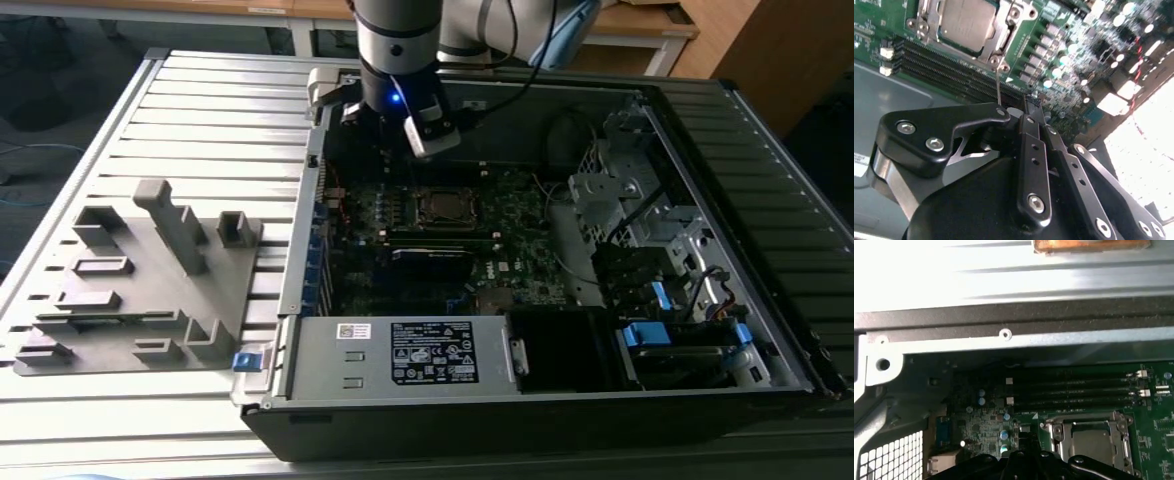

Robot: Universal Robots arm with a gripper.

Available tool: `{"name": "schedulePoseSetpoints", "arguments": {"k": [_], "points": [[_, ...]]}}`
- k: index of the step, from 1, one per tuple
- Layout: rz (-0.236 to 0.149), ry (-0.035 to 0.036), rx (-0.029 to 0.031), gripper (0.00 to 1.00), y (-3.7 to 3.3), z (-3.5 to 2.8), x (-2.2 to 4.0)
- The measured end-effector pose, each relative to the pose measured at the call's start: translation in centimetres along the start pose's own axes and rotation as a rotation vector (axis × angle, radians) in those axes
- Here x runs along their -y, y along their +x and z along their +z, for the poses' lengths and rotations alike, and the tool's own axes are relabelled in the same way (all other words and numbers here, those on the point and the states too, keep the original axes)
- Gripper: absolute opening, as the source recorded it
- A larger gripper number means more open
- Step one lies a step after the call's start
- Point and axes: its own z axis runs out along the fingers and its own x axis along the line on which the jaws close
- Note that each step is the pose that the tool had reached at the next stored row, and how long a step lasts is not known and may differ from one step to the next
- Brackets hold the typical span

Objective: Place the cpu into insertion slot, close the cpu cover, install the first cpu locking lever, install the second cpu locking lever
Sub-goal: 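Install the first cpu locking lever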

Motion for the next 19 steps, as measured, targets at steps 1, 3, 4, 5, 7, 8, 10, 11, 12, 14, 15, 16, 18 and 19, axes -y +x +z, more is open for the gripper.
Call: {"name": "schedulePoseSetpoints", "arguments": {"k": [1,3,4,5,7,8,10,11,12,14,15,16,18,19], "points": [[0.0,-0.0086,-0.0006,0.11,0.0,0.0,0.0],[0.001,-0.0156,-0.0012,0.11,0.0,-0.01,0.0],[0.001,-0.0161,-0.0012,0.11,0.0,0.0,0.0],[0.001,-0.0164,-0.0011,0.11,0.0,0.0,0.0],[0.0,-0.0169,-0.0012,0.11,0.0,-0.02,0.0],[0.0,-0.0193,-0.0015,0.11,0.0,-0.04,0.01],[0.001,-0.0428,-0.0032,0.11,0.0,-0.03,0.0],[0.001,-0.0512,-0.004,0.11,0.0,-0.03,0.0],[0.002,-0.0575,-0.0044,0.11,0.0,-0.03,0.0],[0.002,-0.0675,-0.0051,0.11,0.0,-0.03,0.0],[0.002,-0.0716,-0.0053,0.11,0.0,-0.03,0.0],[0.002,-0.0758,-0.0056,0.11,0.0,-0.03,0.0],[0.002,-0.0773,-0.0058,0.11,-0.04,-0.03,-0.01],[0.002,-0.0775,-0.0058,0.11,-0.08,-0.02,-0.01]]}}
